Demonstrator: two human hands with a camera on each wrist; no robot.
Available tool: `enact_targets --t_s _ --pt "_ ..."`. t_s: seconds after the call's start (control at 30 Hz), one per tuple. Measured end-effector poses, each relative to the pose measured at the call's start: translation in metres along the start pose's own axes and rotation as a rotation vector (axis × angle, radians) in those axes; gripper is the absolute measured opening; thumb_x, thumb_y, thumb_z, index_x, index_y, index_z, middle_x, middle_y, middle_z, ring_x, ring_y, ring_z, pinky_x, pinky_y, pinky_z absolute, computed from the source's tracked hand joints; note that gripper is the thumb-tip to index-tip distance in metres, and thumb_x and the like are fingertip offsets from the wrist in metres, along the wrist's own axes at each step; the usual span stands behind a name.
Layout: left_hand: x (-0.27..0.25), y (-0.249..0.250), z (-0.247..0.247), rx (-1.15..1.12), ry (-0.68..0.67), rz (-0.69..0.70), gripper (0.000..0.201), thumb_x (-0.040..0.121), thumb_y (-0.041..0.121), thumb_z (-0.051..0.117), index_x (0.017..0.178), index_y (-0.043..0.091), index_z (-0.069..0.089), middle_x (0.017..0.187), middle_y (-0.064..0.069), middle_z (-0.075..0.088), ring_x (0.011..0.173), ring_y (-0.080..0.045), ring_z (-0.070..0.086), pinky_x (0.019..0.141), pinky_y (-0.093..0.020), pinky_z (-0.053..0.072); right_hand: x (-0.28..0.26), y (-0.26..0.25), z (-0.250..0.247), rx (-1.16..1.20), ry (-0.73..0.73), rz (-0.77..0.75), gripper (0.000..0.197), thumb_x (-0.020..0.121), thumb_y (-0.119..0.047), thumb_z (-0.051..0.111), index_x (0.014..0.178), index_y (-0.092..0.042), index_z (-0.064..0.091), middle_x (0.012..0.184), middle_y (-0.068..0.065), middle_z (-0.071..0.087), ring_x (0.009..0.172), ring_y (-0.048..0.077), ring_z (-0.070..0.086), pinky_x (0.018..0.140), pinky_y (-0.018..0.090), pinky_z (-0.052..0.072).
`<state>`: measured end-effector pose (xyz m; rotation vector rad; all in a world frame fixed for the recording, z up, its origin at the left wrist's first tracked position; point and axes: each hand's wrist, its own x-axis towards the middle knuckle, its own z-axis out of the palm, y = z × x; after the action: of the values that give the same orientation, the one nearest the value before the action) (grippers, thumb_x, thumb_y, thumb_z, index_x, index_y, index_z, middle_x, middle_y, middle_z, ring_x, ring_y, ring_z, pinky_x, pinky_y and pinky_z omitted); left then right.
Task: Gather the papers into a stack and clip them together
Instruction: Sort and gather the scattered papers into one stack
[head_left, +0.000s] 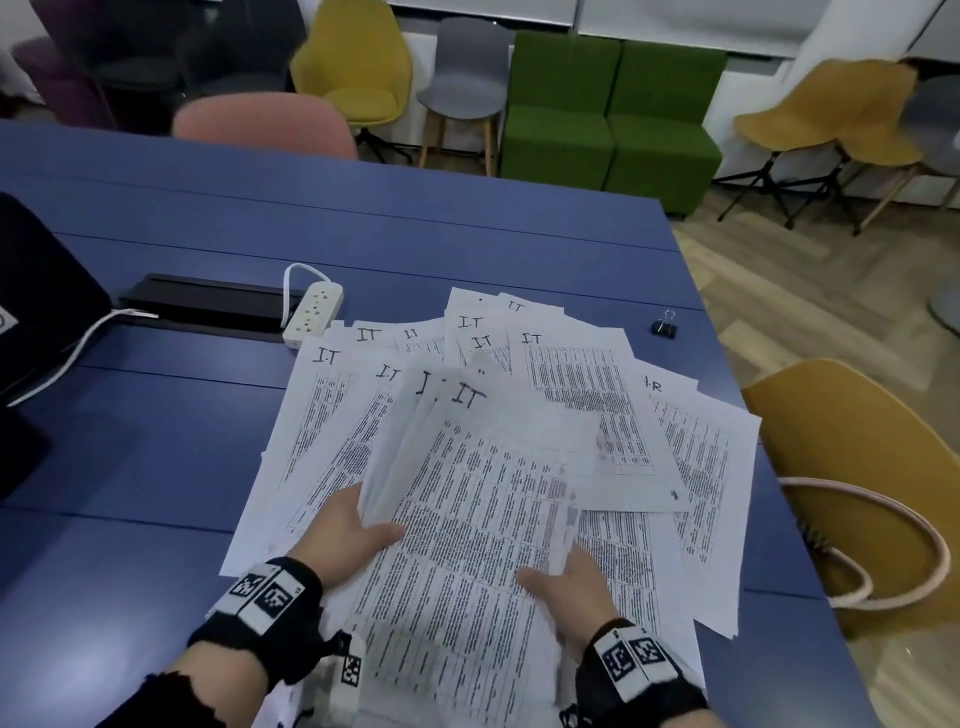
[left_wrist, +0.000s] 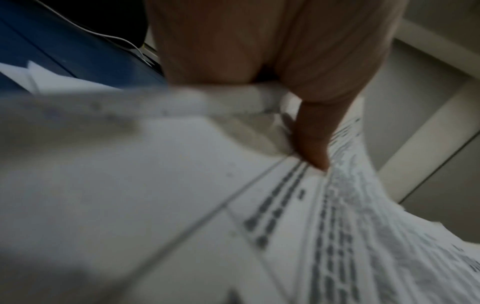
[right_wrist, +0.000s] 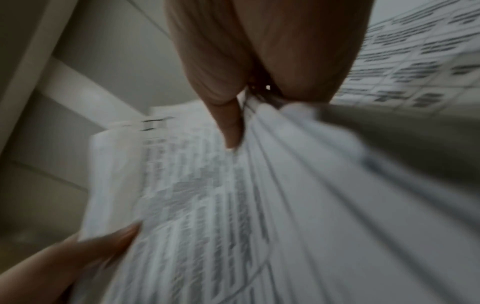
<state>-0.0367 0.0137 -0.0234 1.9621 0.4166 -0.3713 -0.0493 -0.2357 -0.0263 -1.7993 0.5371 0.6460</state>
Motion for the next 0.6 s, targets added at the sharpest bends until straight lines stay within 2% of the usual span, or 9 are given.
enact_targets --t_s 0.07,0.13,0.17,0.23,0.3,0.4,0.5,0.57,0.6 --pt "-0.007 0.002 -0.014 -0.162 -0.044 0.006 0.033 0.083 0.008 0.073 0.112 0.012 0.059 0.098 -0.010 0.073 0.092 -0.026 0.070 0.076 -0.031 0.054 0.003 0.006 -0.005 0.109 -0.018 -0.036 0.085 0.069 -0.024 0.082 0.140 -0.016 0.036 0.142 0.008 0.047 0.126 0.026 0.050 0.105 0.045 0.042" --pt "-0.013 0.006 -0.026 -0.334 -0.116 0.005 0.035 0.083 -0.001 0.069 0.115 0.011 0.060 0.104 -0.011 0.075 0.097 -0.024 0.071 0.076 -0.026 0.056 0.010 0.010 -0.012 0.209 -0.088 -0.039 0.116 0.049 -0.039 0.092 0.144 -0.022 0.027 0.147 0.005 0.040 0.132 0.025 0.043 0.111 0.048 0.034" --pt "-0.013 0.008 -0.030 -0.371 -0.149 0.009 0.037 0.083 -0.003 0.068 0.116 0.010 0.060 0.106 -0.009 0.075 0.097 -0.020 0.072 0.073 -0.022 0.056 0.007 0.005 -0.012 0.287 -0.144 -0.028 0.118 0.045 -0.036 0.093 0.143 -0.021 0.028 0.142 0.006 0.046 0.128 0.024 0.047 0.112 0.047 0.033" --pt "-0.010 0.012 -0.038 -0.394 -0.196 0.008 0.043 0.080 0.001 0.074 0.119 0.009 0.059 0.110 -0.006 0.074 0.100 -0.015 0.071 0.074 -0.017 0.054 0.006 0.000 -0.012 0.386 -0.258 0.000 0.100 0.050 -0.019 0.089 0.136 -0.015 0.037 0.126 0.005 0.058 0.114 0.021 0.056 0.111 0.044 0.033" --pt "-0.003 0.011 -0.043 -0.419 -0.213 -0.012 0.062 0.068 0.013 0.084 0.123 0.008 0.057 0.115 -0.006 0.072 0.107 -0.016 0.068 0.087 -0.024 0.052 0.007 -0.004 -0.009 0.390 -0.299 0.000 0.077 0.059 -0.012 0.085 0.125 -0.015 0.045 0.118 0.006 0.064 0.108 0.019 0.060 0.108 0.041 0.037" --pt "0.003 0.010 -0.049 -0.460 -0.211 -0.005 0.076 0.057 0.021 0.086 0.125 0.006 0.056 0.116 -0.007 0.072 0.113 -0.020 0.065 0.108 -0.040 0.042 0.011 -0.013 -0.005 0.315 -0.343 -0.059 0.078 0.061 -0.015 0.086 0.128 -0.017 0.046 0.122 0.004 0.065 0.115 0.020 0.060 0.107 0.038 0.039" --pt "0.002 0.018 -0.056 -0.493 -0.196 0.039 0.100 0.033 0.036 0.097 0.119 0.005 0.057 0.110 -0.007 0.074 0.105 -0.019 0.069 0.095 -0.031 0.052 0.012 -0.029 -0.009 0.305 -0.362 -0.037 0.073 0.066 -0.015 0.082 0.128 -0.022 0.045 0.115 0.000 0.066 0.104 0.015 0.062 0.096 0.041 0.047" --pt "-0.001 0.027 -0.065 -0.534 -0.182 0.104 0.106 0.026 0.041 0.098 0.117 0.004 0.059 0.108 -0.008 0.074 0.100 -0.018 0.071 0.082 -0.024 0.057 0.015 -0.035 -0.012 0.259 -0.372 0.011 0.090 0.059 -0.028 0.087 0.136 -0.024 0.040 0.122 0.002 0.065 0.110 0.020 0.060 0.087 0.046 0.052" --pt "-0.002 0.032 -0.070 -0.552 -0.160 0.134 0.107 0.026 0.041 0.098 0.119 0.003 0.060 0.110 -0.009 0.074 0.101 -0.020 0.071 0.083 -0.026 0.057 0.016 -0.036 -0.013 0.224 -0.372 0.032 0.101 0.055 -0.035 0.089 0.140 -0.025 0.036 0.128 0.003 0.061 0.116 0.024 0.056 0.090 0.051 0.050"
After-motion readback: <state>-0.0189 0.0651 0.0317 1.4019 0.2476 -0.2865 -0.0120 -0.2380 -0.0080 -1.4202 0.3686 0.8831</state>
